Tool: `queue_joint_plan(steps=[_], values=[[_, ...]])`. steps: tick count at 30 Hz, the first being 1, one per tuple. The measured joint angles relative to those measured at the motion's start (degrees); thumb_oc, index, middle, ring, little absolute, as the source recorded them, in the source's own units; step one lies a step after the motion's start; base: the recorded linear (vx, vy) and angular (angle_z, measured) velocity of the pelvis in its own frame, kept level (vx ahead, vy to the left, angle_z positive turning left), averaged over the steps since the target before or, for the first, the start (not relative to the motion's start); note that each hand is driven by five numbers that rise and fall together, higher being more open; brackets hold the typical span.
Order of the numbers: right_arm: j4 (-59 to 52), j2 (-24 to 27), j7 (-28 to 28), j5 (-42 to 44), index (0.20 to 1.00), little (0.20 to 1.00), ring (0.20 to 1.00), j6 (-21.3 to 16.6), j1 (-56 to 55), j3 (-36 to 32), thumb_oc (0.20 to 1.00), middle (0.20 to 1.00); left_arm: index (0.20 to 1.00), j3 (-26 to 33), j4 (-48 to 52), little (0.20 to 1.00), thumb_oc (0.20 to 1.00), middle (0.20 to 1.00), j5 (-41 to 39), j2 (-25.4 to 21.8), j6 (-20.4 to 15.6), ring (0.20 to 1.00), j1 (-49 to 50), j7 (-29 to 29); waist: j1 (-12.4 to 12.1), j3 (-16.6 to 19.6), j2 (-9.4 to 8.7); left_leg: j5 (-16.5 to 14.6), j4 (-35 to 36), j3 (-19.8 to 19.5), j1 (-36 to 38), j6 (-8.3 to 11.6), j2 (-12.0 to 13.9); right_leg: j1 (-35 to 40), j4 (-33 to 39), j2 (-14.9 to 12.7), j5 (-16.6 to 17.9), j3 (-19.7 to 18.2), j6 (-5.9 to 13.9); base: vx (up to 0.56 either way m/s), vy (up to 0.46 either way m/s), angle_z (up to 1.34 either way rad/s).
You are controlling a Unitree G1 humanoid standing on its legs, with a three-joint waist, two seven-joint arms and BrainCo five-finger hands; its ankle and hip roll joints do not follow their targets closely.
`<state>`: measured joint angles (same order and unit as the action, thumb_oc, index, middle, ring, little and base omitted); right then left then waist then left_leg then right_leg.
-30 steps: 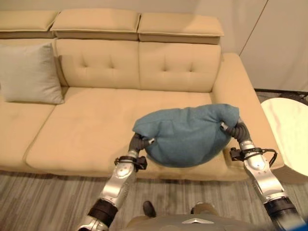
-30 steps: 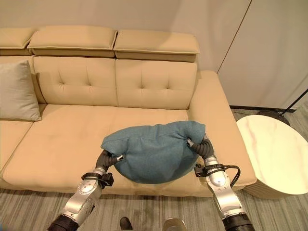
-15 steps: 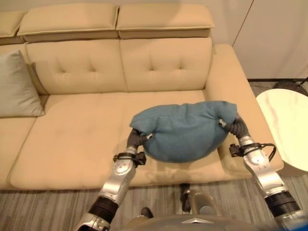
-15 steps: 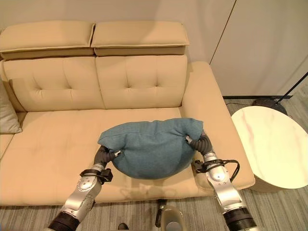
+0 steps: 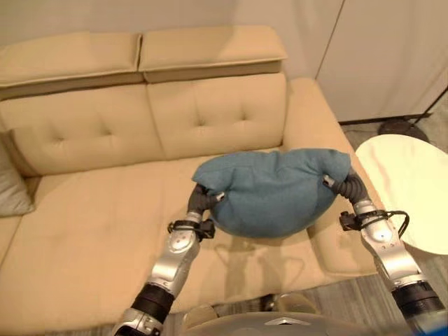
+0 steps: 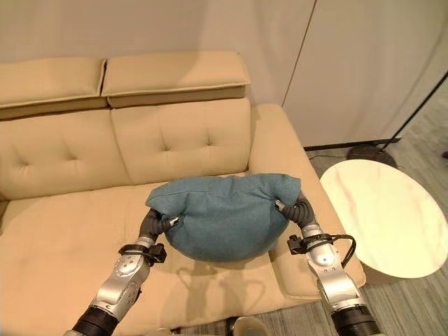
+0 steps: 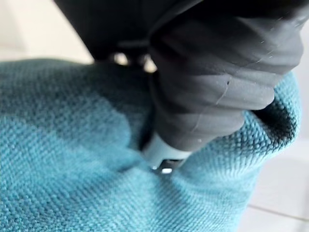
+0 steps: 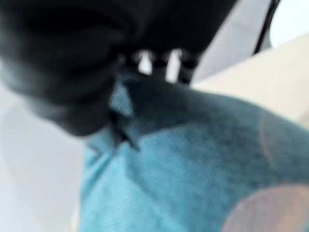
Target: Pick up all the scattered cushions and arrange them neatly on the sofa.
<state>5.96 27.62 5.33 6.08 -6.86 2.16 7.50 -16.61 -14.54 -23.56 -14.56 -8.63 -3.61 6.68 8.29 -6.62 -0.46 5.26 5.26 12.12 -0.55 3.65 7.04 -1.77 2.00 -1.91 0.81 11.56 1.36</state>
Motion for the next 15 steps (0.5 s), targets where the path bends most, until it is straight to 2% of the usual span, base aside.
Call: queue_joint_plan(steps=[2, 6, 11, 15], values=[[-0.68, 0.0, -0.01, -0.01, 0.2, 0.2, 0.2, 0.02, 0.4, -0.01, 0.2, 0.2, 0.2, 0.02, 0.06, 0.2, 0.2, 0.2, -0.05, -0.16, 0.01, 0.2, 0.05, 0.14, -0.28, 0.22, 0.06, -0.56, 0.01, 0.57, 0.39, -0.86, -2.05, 0.4, 0.49, -2.12, 0.33, -0.36, 0.97, 0.09, 0.14, -0.05], [-1.72, 0.03, 0.36, -0.08, 0.2, 0.2, 0.2, 0.46, 3.86, 0.83, 0.2, 0.2, 0.2, 1.25, 4.33, 0.2, 0.2, 0.2, -0.59, -0.67, 0.01, 0.2, -0.05, 2.59, -2.58, 0.2, 0.16, -0.83, 0.02, 1.4, 1.67, -1.29, -4.48, 2.39, 3.29, -4.44, 1.84, -1.58, 2.73, 0.02, 0.107, -0.13], [-1.73, 0.58, 3.0, -0.15, 0.2, 0.2, 0.2, 0.69, 13.95, 2.54, 0.2, 0.2, 0.2, 3.45, 6.07, 0.2, 0.2, 0.2, -0.58, -2.36, -1.11, 0.2, -5.14, 5.39, -4.25, 0.17, 0.35, -0.9, 0.03, 1.48, 1.5, -1.39, -4.71, 2.22, 3.3, -4.68, 2.24, -1.74, 3.22, -0.03, 0.05, 0.01], [0.18, 1.38, 5.59, -0.14, 0.2, 0.2, 0.2, 0.71, 22.17, 4.56, 0.2, 0.2, 0.2, 4.05, 5.84, 0.2, 0.2, 0.2, -0.54, -2.92, -1.95, 0.2, -9.8, 7.79, -5.09, 0.15, 0.79, -1.69, 0.04, 1.56, 1.18, -2.42, -4.16, 1.77, 3.31, -4.12, 2.45, -1.79, 3.4, -0.02, 0.014, -0.02]])
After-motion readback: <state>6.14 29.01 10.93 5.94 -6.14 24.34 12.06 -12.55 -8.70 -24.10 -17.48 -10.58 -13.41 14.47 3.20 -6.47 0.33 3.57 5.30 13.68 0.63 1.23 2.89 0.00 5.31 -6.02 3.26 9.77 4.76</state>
